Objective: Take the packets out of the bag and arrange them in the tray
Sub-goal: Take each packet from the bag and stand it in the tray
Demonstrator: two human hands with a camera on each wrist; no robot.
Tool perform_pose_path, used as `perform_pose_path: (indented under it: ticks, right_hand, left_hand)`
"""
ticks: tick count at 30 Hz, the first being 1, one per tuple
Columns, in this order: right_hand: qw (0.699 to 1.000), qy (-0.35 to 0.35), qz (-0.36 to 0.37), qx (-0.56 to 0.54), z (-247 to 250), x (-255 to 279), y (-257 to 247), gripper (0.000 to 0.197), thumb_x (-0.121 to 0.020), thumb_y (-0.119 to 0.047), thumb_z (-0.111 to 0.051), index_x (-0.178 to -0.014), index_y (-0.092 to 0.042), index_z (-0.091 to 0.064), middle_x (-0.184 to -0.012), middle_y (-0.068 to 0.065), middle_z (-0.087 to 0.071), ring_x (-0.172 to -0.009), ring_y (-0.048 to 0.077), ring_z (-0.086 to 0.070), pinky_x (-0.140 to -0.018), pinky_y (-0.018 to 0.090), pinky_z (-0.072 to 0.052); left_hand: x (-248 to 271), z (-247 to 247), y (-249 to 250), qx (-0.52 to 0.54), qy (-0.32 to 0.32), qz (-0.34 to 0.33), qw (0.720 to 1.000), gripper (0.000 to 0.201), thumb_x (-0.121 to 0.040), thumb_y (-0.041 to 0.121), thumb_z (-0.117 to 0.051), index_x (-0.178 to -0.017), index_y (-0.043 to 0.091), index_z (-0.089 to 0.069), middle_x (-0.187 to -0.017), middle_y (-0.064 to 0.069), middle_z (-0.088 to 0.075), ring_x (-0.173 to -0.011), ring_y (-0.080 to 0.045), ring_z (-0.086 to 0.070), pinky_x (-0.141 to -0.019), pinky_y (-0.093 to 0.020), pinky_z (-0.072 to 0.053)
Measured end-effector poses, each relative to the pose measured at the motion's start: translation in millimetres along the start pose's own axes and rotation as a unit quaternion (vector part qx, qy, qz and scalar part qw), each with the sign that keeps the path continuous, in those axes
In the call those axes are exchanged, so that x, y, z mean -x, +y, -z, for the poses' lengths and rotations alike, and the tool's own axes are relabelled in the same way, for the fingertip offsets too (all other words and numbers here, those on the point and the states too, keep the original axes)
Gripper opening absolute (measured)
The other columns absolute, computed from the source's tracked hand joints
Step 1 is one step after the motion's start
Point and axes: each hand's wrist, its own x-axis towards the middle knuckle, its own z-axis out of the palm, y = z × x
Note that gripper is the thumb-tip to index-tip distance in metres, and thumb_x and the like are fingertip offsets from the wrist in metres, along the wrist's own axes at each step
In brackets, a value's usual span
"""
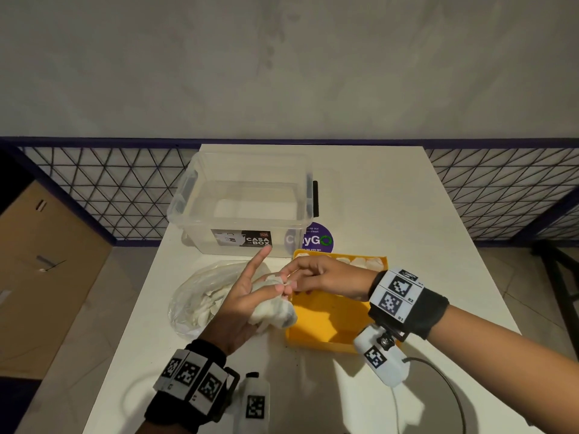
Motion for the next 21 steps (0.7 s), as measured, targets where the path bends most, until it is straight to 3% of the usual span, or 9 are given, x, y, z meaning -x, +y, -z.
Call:
perform_pose_path:
  ticks: [2,4,5,7,9,13,15,17,21]
  right_hand:
    - [1.0,-0.007,-0.004,-0.026,-1,-1,-2,0.018,-0.09,-0.003,-0.054,-0.1,-0.018,-0.058,-0.091,0.005,-0.065,-0.087,0.015,-0.059,-0.077,0.022,-0.047]
    - [0.999,0.018,-0.007,-0.035,-1,-3,-1,0.014,-0.089,-0.003,-0.056,-0.101,-0.01,-0.059,-0.085,0.005,-0.064,-0.079,0.014,-0.059,-0.071,0.019,-0.047]
    - [0.998,0.037,-0.01,-0.04,-1,-4,0,0.014,-0.089,-0.003,-0.057,-0.102,-0.006,-0.059,-0.081,0.005,-0.063,-0.075,0.013,-0.058,-0.069,0.019,-0.046]
    - [0.995,0.073,-0.023,-0.062,2,-6,2,0.01,-0.089,-0.004,-0.057,-0.098,-0.006,-0.059,-0.076,0.007,-0.061,-0.068,0.013,-0.054,-0.066,0.019,-0.046]
    - [0.991,0.094,-0.038,-0.086,5,-6,5,0.007,-0.089,-0.006,-0.056,-0.094,-0.011,-0.058,-0.075,0.008,-0.06,-0.066,0.012,-0.055,-0.064,0.018,-0.046]
    - [0.985,0.1,-0.046,-0.133,6,-5,9,0.006,-0.092,-0.007,-0.051,-0.096,-0.01,-0.055,-0.092,0.023,-0.061,-0.064,0.009,-0.061,-0.059,0.015,-0.049]
    - [0.977,0.111,-0.041,-0.176,6,-5,8,0.005,-0.093,-0.006,-0.049,-0.096,-0.009,-0.052,-0.099,0.029,-0.058,-0.06,0.008,-0.062,-0.058,0.016,-0.048]
    - [0.968,0.117,-0.04,-0.217,6,-6,8,0.005,-0.094,-0.006,-0.048,-0.098,-0.007,-0.05,-0.095,0.028,-0.061,-0.057,0.009,-0.061,-0.056,0.016,-0.047]
    - [0.969,0.115,-0.033,-0.215,-2,-7,8,0.005,-0.094,-0.007,-0.048,-0.099,-0.008,-0.047,-0.086,0.018,-0.065,-0.058,0.009,-0.06,-0.057,0.017,-0.047]
  left_hand:
    - [2,0,1,0.001,-0.008,-0.007,1.0,0.072,-0.083,-0.008,-0.057,-0.136,0.039,-0.041,-0.104,-0.02,-0.07,-0.095,-0.022,-0.07,-0.069,-0.023,-0.054]
    - [4,-1,3,0.013,-0.006,-0.012,1.0,0.07,-0.087,-0.014,-0.048,-0.132,0.038,-0.044,-0.089,-0.018,-0.07,-0.072,-0.017,-0.068,-0.058,-0.022,-0.053]
    - [3,0,2,0.022,0.003,-0.013,1.0,0.069,-0.086,-0.014,-0.046,-0.132,0.038,-0.045,-0.091,-0.018,-0.068,-0.069,-0.018,-0.066,-0.058,-0.023,-0.054]
    - [2,5,0,0.031,0.036,-0.017,0.999,0.069,-0.084,-0.012,-0.05,-0.129,0.041,-0.049,-0.111,-0.017,-0.066,-0.079,-0.023,-0.067,-0.067,-0.026,-0.057]
    - [1,11,-1,0.035,0.065,-0.02,0.997,0.066,-0.084,-0.008,-0.053,-0.127,0.041,-0.051,-0.118,-0.011,-0.065,-0.084,-0.023,-0.068,-0.07,-0.028,-0.057]
    - [0,17,-4,0.059,0.093,-0.008,0.994,0.051,-0.087,-0.008,-0.051,-0.126,0.025,-0.056,-0.116,-0.01,-0.066,-0.079,-0.018,-0.068,-0.067,-0.025,-0.057]
    - [-2,19,-6,0.052,0.108,-0.005,0.993,0.044,-0.09,-0.006,-0.05,-0.126,0.018,-0.058,-0.117,-0.011,-0.066,-0.083,-0.015,-0.069,-0.072,-0.024,-0.056]
    - [-4,19,-6,0.05,0.122,-0.006,0.991,0.037,-0.09,-0.003,-0.052,-0.122,0.012,-0.061,-0.116,-0.011,-0.067,-0.082,-0.012,-0.068,-0.076,-0.025,-0.055]
    - [-5,11,-6,0.025,0.078,-0.02,0.996,0.026,-0.087,0.014,-0.061,-0.108,0.0,-0.066,-0.09,-0.015,-0.062,-0.076,-0.016,-0.06,-0.069,-0.027,-0.051]
